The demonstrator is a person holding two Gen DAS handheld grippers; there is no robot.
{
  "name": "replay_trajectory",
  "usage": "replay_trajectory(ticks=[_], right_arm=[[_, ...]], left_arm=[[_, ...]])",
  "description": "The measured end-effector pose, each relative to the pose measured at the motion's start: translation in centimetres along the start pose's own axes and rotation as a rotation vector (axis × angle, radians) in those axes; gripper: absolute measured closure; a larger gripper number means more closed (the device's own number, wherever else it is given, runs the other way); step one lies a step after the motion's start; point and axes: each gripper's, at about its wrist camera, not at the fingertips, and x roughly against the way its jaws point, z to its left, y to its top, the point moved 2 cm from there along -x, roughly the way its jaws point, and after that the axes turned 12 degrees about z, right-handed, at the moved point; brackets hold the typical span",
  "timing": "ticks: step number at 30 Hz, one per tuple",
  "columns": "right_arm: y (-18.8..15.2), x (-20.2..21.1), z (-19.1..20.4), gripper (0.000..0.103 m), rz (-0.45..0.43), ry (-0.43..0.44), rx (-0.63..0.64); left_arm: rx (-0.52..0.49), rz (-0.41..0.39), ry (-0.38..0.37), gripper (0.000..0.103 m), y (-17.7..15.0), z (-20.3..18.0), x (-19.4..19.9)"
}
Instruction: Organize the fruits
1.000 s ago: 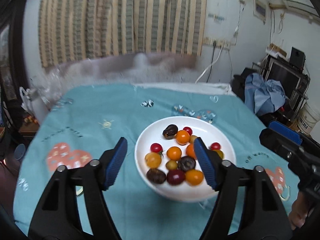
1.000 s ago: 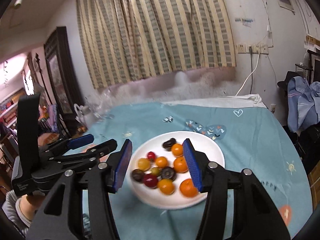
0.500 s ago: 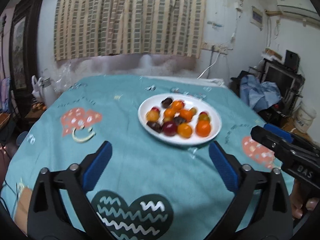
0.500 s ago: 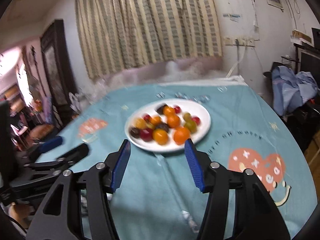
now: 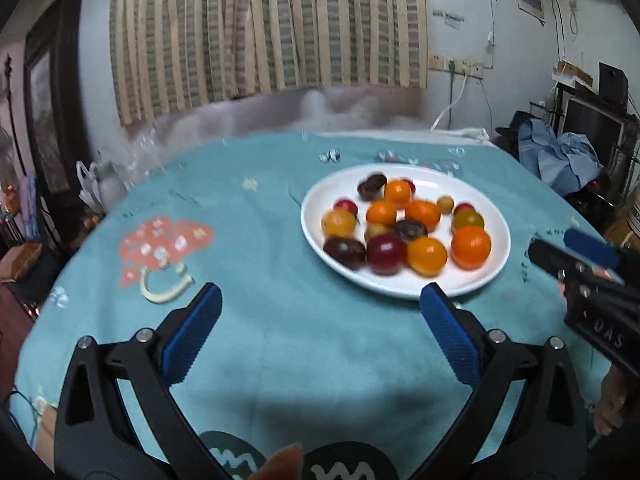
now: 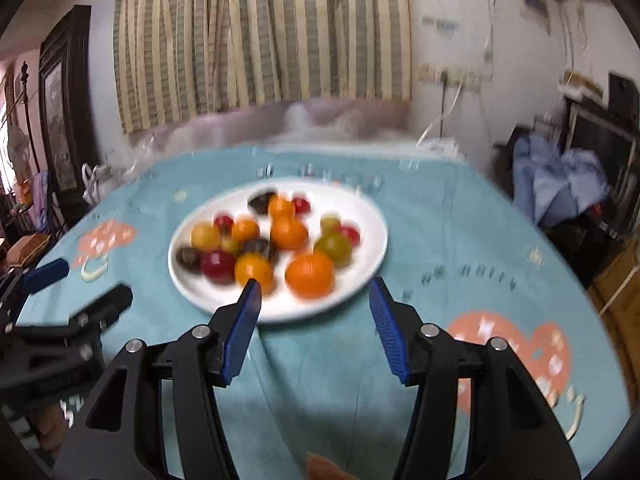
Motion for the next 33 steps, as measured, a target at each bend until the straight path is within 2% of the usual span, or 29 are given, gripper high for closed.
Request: replay_trajectory(ticks=[4,8,13,28,33], right_arm=[[-0.7,-0.5,-0.1,0.047,0.030,0.026,-0.014],[-1.1,-0.1,0.5,0.047,0.009,0.002,0.009],[-1.3,0.2,0.5,0.047,0.011,0.025,-0.002],[-1.5,0.2,1.2,0.046,0.019,0.034,0.018],[-1.6,0.1,1.2,0.046,0.020,0.035,0.019]], left_arm=[[-0.004,0.012,0.010,0.002,-0.6,0.0,-0.1],[-0.004,-0.013,0.017,0.002,-0.8,-0.2,0.5],[-0.005,0.017,-0.015,0.002,-1.1,-0.5,0.5],[-0.013,0.009,-0.035,0.002,-1.2,-1.0,0.8],[-0.003,-0.014,-0.013,0.002,-1.4,-1.0,1.0]])
